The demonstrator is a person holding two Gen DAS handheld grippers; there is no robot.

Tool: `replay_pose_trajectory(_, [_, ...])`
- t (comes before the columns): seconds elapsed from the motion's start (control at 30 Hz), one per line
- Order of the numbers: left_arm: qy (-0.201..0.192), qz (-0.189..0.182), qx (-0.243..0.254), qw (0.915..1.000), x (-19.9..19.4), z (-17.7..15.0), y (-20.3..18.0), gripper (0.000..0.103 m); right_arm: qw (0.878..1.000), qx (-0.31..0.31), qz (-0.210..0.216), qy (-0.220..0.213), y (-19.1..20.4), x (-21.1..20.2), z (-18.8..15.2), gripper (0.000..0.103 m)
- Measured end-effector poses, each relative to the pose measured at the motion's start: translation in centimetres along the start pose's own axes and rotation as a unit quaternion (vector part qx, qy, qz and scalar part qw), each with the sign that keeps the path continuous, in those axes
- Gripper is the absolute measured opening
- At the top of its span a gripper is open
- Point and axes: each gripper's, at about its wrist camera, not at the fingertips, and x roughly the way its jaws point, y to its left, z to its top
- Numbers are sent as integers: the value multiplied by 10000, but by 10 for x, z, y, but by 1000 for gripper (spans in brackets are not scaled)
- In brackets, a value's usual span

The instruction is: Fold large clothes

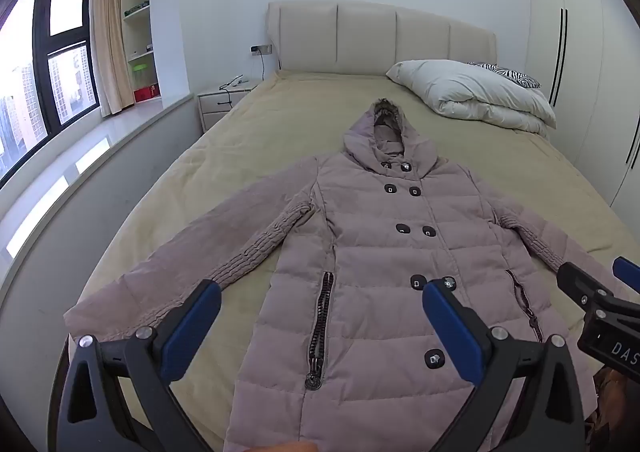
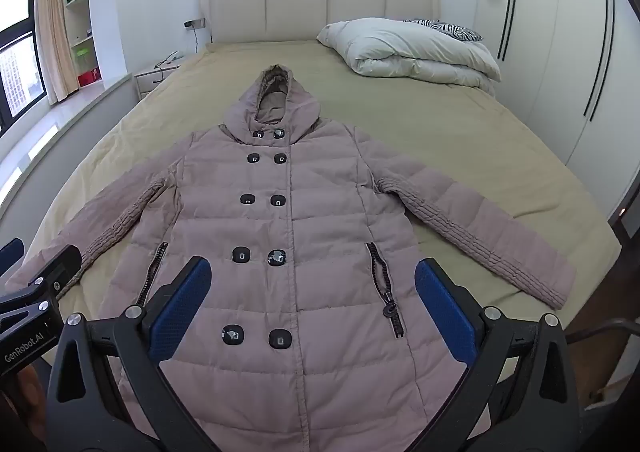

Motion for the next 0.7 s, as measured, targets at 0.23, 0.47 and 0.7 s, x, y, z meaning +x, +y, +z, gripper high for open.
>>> replay_pose_trajectory(0.23, [-12, -5, 27, 10000, -2, 0, -4, 103, 10000, -15, 0, -16, 1, 0, 0, 103])
replay_pose_trajectory(0.47, [77, 20, -39, 10000, 4, 0, 3, 103, 10000, -4, 4, 2, -2, 2, 0, 103])
replay_pose_trajectory(0.7, [84, 16, -18, 10000, 12, -6, 5, 103, 10000, -10, -7, 21, 3, 2, -1, 103])
